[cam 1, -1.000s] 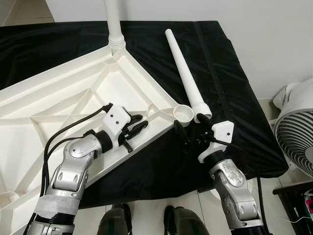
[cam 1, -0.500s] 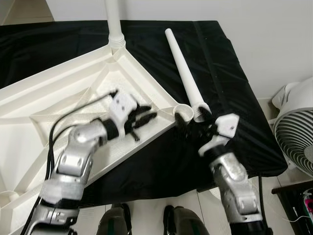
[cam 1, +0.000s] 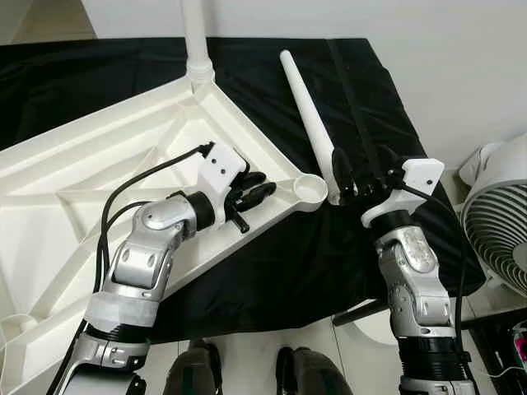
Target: Building children table
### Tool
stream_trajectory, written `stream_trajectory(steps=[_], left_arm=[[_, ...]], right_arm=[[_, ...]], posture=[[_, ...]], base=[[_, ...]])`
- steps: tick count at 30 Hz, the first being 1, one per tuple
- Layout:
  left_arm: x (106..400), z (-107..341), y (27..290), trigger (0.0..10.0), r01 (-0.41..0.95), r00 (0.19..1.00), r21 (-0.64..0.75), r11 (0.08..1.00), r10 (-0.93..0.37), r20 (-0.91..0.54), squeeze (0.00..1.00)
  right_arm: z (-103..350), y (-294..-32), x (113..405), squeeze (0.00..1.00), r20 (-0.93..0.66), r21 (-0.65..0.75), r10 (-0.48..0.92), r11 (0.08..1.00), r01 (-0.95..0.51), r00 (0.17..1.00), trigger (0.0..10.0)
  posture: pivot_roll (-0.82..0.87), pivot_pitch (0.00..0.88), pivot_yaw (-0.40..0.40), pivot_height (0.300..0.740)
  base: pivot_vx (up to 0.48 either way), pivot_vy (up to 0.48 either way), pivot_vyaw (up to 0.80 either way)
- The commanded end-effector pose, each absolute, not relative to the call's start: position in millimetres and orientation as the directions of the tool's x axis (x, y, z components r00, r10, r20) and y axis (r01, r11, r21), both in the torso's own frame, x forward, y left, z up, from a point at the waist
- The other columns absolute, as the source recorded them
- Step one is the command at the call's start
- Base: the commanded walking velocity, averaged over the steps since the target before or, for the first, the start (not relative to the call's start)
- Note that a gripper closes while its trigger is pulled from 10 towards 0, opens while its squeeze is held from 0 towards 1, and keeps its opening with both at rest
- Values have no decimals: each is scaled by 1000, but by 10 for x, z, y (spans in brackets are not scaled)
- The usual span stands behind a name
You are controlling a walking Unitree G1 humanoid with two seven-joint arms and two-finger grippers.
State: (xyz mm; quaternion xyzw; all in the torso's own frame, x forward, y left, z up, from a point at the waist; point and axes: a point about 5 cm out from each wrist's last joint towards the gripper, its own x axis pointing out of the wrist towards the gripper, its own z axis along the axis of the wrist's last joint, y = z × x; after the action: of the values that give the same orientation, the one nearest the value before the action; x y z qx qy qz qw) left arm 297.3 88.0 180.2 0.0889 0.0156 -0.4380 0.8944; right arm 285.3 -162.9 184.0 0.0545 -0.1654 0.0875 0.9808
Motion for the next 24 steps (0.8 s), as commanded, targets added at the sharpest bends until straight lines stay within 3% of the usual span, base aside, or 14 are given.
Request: stream_trajectory(steps=[1,22,24], left_arm=[[2950,1729,830,10000,743,669,153,652,-731,-135,0],[2923,1590,567,10000,781,624,209,588,-730,-278,0],[2938,1610,553,10000,780,625,198,593,-731,-272,47]], right_arm=[[1822,-1669,2868,0,341,105,118,981,-163,933,10000],[1775,-1682,2889,0,339,127,71,985,-121,938,10000],[1771,-1679,2890,0,337,125,71,985,-120,939,10000]], posture=[[-20,67,7,740],[-17,80,24,740],[-18,81,25,740]], base=[[0,0,0],[0,0,0],[0,0,0]])
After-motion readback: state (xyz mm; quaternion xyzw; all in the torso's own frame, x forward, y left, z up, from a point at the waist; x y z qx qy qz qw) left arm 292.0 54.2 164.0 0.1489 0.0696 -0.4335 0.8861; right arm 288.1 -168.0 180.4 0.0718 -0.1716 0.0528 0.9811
